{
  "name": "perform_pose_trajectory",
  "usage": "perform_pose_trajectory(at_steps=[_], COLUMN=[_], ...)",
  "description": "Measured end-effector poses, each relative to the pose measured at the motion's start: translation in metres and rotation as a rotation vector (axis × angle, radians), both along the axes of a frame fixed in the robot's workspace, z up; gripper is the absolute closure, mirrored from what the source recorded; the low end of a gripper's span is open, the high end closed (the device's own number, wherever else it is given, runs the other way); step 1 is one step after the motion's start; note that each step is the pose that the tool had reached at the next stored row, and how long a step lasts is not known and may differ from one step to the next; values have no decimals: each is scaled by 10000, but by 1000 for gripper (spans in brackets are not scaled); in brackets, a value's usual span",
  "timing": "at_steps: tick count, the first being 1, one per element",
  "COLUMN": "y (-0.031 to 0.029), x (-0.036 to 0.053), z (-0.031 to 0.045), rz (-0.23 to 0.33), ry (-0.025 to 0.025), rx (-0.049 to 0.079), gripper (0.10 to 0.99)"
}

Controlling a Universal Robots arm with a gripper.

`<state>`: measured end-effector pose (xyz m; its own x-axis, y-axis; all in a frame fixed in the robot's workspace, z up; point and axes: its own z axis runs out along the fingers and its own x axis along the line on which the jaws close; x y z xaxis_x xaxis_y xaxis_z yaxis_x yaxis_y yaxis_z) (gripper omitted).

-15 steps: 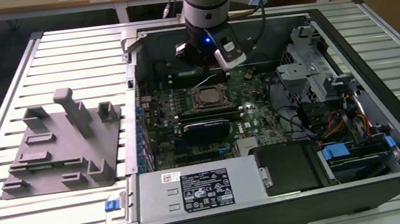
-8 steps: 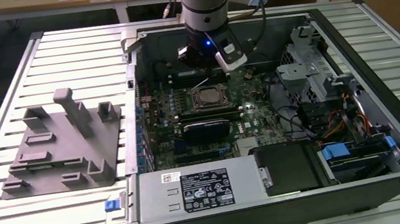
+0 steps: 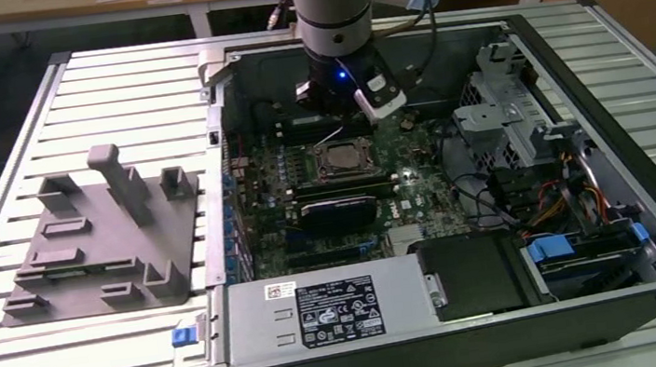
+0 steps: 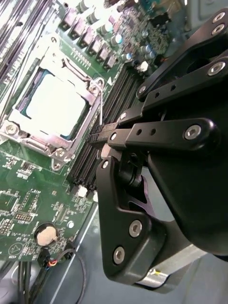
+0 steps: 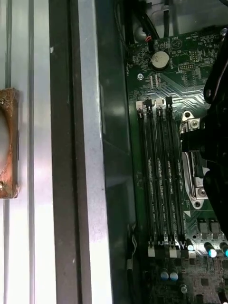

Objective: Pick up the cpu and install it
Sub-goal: 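Install the first cpu locking lever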

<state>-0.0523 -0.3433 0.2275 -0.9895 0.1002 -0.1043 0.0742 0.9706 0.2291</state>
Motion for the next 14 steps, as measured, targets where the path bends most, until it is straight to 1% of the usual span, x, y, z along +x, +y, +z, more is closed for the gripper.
perform_pose_trajectory(at_steps=[2, 4, 6, 8, 10, 12, 14], y=[1, 3, 7, 12, 17, 21, 28], x=[-6, -20, -37, -51, -60, -66, -75], z=[-13, -25, -37, -49, -62, -75, -85], rz=[0, 0, 0, 1, 2, 3, 2], ry=[-119, -180, -219, -246, -273, -315, -350], rx=[-31, -67, -112, -161, -248, -349, -396], gripper=[980, 980, 980, 980, 980, 980, 980])
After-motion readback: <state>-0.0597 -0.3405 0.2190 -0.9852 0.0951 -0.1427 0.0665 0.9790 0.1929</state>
